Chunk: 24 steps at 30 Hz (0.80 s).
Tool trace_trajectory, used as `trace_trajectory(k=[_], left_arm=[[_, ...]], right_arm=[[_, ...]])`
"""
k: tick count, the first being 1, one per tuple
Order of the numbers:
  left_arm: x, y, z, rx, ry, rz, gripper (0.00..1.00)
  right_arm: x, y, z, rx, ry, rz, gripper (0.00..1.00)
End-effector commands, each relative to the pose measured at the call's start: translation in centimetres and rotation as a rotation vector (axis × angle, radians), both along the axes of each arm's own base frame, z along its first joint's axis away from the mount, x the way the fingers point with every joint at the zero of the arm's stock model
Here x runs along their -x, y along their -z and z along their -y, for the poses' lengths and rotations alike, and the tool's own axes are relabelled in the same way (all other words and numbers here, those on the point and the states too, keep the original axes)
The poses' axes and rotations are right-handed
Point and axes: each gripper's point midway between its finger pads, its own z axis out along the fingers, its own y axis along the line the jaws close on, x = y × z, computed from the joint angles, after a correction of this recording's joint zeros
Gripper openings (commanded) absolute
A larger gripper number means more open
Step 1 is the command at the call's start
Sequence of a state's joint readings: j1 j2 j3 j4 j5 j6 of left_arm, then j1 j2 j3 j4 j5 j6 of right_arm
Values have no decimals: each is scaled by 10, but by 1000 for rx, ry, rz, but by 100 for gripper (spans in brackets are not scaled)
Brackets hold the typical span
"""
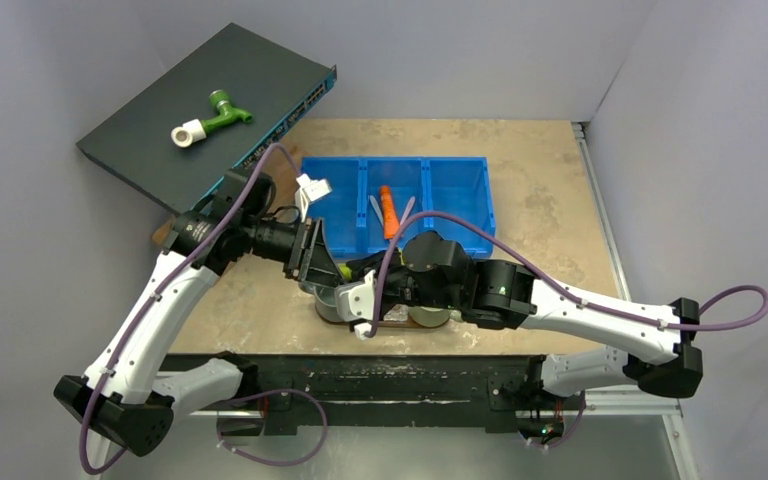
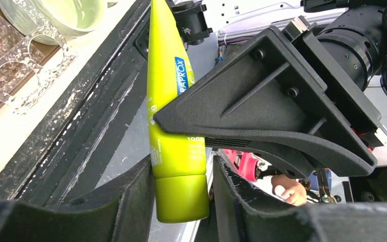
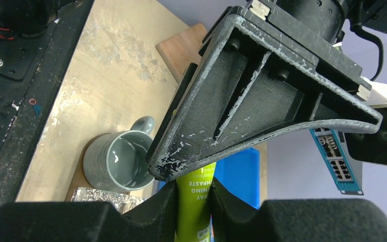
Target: Prepare toiletry sets of a toothbrush and toothpaste on the tray
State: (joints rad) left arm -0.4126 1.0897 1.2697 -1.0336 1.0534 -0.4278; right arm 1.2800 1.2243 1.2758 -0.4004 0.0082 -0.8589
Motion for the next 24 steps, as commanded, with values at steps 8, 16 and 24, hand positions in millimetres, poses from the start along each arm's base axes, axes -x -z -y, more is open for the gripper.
trace_trajectory(k=[8,16,24], left_arm=[[5,-1,-1,29,23,42,0],[1,4,-4,9,-16,93,0],[-14,16,-11,-56,-130,187,0]], right_arm=[[3,-34,-5,-75,-20,51,34],[-2,-35,16,-140,66,27,57],[-8,-47,39,-294,204,-82,64]])
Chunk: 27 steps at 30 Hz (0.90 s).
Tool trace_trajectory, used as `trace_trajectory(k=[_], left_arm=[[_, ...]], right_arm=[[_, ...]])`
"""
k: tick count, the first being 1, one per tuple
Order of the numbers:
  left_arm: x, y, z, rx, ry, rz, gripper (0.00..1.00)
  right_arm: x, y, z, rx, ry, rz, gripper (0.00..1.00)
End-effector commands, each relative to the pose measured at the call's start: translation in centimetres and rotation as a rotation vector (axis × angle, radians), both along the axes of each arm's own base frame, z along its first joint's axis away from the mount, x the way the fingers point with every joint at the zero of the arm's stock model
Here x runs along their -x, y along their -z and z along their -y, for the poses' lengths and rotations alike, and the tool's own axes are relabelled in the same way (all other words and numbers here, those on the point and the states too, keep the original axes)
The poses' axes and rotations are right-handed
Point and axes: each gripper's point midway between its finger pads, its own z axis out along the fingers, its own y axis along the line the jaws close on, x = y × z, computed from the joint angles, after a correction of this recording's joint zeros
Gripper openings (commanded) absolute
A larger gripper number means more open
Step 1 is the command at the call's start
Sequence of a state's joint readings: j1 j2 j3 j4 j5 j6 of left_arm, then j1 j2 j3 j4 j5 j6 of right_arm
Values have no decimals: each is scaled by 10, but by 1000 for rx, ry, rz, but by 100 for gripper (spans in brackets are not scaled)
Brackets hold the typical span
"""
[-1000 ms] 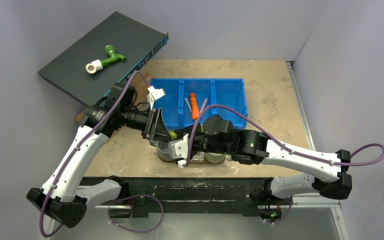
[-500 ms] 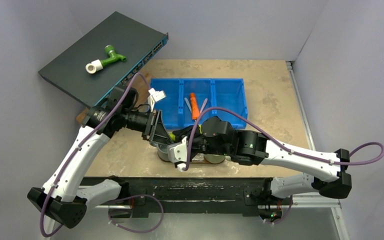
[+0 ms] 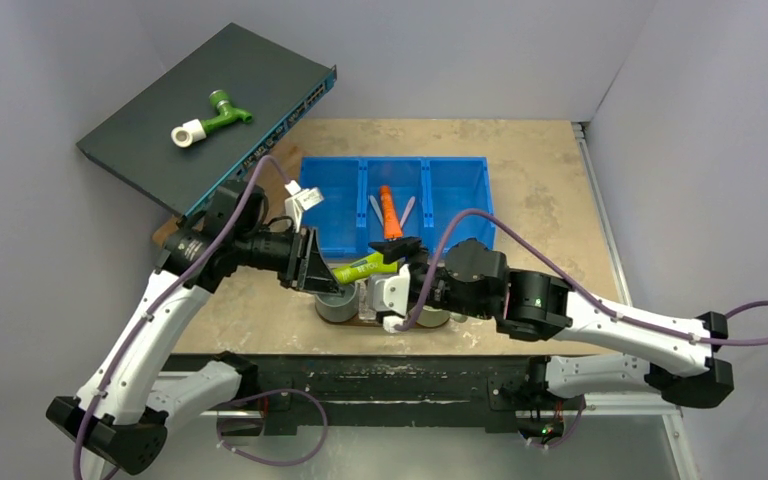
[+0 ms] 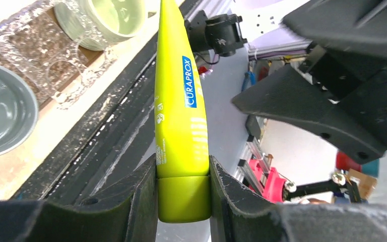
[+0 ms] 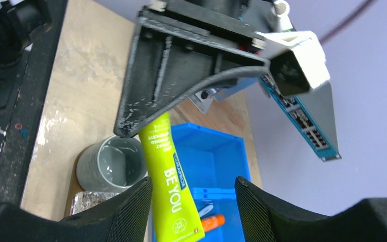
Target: Prepare toiletry sets of a toothbrush and toothpaste on the tray
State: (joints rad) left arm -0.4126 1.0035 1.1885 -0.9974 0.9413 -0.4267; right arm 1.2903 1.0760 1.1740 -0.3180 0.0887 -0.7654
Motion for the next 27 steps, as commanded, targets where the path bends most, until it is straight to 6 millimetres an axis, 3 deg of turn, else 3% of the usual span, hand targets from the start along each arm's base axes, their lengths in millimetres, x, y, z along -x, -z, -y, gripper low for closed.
trace_trajectory(k=[1,13,21,27], left_arm=[[-14,-4,-3,-2,-64,132,0],[-11,-24,-15,50,-145,363,0],[-2,-36,-17,108,-159,435,0],[4,-49,-14,181,-146,462,0]], right_arm=[[-13,-26,12,-170,140,-71,64],[-84,-60,39,-464,459,-495,65],[-87,-59,33,-528,391,-811,68],[-69,-65,29,-567,213,-977,68]])
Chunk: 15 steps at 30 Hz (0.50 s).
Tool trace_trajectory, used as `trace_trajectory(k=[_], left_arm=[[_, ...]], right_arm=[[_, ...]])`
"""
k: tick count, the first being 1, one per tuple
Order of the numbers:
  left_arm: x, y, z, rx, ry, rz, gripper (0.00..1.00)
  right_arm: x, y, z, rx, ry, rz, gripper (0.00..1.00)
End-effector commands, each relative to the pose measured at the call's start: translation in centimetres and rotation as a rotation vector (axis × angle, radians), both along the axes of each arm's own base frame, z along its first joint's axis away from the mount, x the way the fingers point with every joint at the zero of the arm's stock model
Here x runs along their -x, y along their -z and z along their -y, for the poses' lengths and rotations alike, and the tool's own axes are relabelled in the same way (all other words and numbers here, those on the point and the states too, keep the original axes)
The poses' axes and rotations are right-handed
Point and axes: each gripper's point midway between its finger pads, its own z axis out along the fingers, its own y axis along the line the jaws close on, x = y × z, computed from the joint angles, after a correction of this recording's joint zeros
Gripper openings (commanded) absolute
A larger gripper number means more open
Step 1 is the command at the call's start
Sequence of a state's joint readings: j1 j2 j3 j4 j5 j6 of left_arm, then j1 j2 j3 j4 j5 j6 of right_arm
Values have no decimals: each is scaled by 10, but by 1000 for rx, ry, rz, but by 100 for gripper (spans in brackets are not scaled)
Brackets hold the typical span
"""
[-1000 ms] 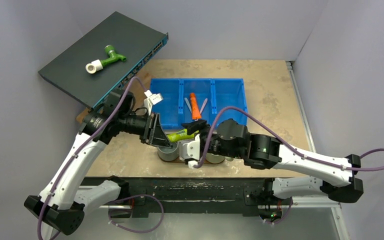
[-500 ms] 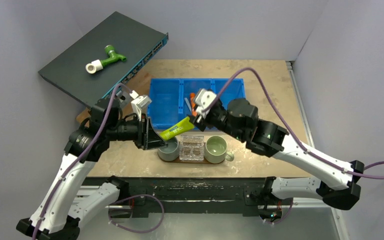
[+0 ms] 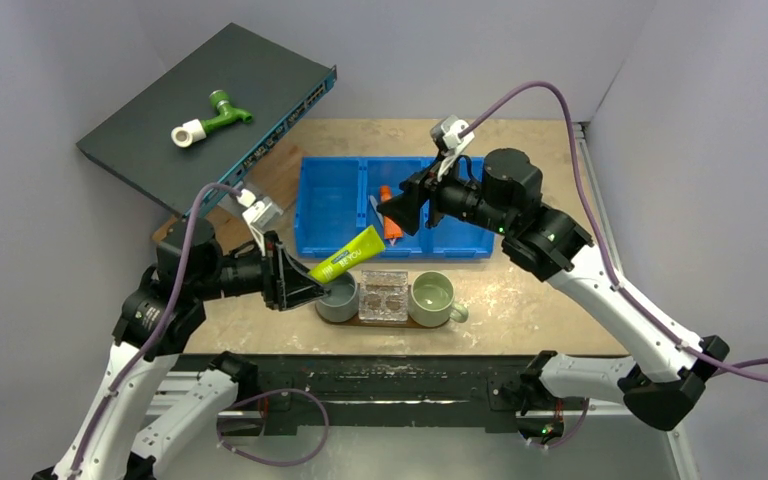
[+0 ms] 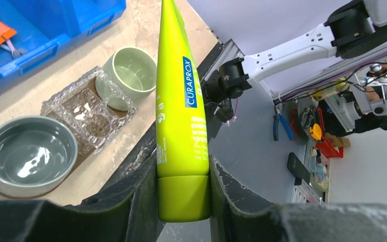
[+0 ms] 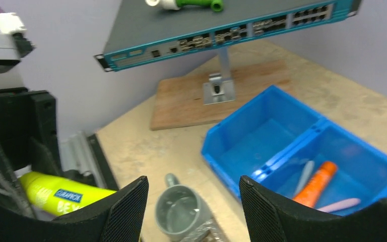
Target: Prepare toiletry sets of a toothbrush and toothpaste on the tray
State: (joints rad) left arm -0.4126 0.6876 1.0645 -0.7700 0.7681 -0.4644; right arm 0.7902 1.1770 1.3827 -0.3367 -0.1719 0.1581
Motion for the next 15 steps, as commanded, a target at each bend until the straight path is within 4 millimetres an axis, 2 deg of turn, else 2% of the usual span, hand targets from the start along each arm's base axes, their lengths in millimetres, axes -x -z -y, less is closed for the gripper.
trace_trajectory(k=[1,11,15], left_arm=[[1,-25,7,98,29,86,0],[12,-47,12,192,93,148,0],[15,-53,14,221,122,174,0]], right_arm=[[35,-18,-12,-161,-201,-118,68],[80,-19,-24,-277,-492,-251,67],[95,-26,-25,-314,-585,-259,66]])
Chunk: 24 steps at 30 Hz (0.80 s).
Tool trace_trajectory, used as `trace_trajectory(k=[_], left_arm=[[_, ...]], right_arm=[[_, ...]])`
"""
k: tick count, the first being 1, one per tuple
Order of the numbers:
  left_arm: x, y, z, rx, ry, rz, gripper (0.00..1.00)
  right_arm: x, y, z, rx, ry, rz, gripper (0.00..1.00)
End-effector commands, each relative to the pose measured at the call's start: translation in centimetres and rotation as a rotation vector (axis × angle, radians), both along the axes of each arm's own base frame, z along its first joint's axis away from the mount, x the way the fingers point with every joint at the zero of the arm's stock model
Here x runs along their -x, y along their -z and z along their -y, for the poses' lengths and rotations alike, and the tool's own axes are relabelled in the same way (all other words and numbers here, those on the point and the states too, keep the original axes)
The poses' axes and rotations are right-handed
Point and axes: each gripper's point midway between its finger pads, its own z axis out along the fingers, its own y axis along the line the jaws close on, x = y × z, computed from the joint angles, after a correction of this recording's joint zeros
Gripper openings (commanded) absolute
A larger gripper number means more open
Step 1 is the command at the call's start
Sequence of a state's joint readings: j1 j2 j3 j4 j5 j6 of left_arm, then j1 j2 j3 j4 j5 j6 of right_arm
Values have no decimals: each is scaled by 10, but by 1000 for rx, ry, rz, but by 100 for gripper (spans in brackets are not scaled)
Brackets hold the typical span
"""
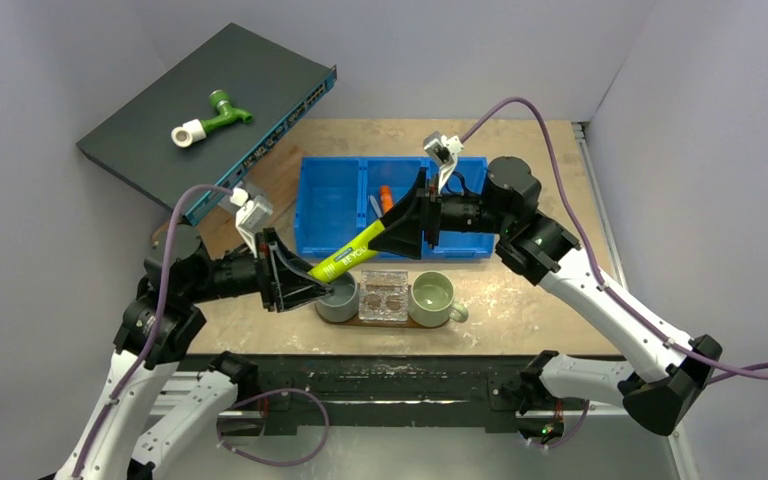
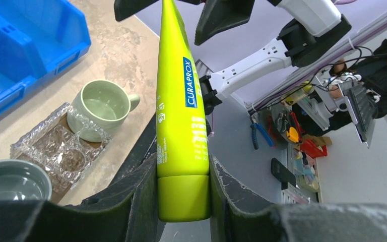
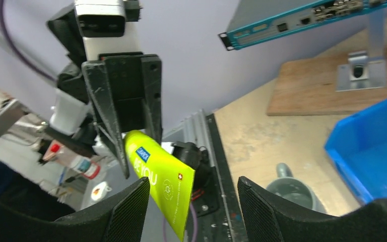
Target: Prepare toiletry sets of a toothbrush and toothpaste on the tray
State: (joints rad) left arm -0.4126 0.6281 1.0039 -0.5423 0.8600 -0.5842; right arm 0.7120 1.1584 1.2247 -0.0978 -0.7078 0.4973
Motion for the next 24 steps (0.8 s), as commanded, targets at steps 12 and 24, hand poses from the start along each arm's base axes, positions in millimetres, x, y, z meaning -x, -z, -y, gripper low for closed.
trace_trajectory(k=[12,24], left_arm=[[12,-19,7,78,122,133,0],[6,-12,7,63,110,143,0]], right_arm=[[48,-38,4,-157,-251,-15,49],[48,-33,3,-144,-259,-46,22]])
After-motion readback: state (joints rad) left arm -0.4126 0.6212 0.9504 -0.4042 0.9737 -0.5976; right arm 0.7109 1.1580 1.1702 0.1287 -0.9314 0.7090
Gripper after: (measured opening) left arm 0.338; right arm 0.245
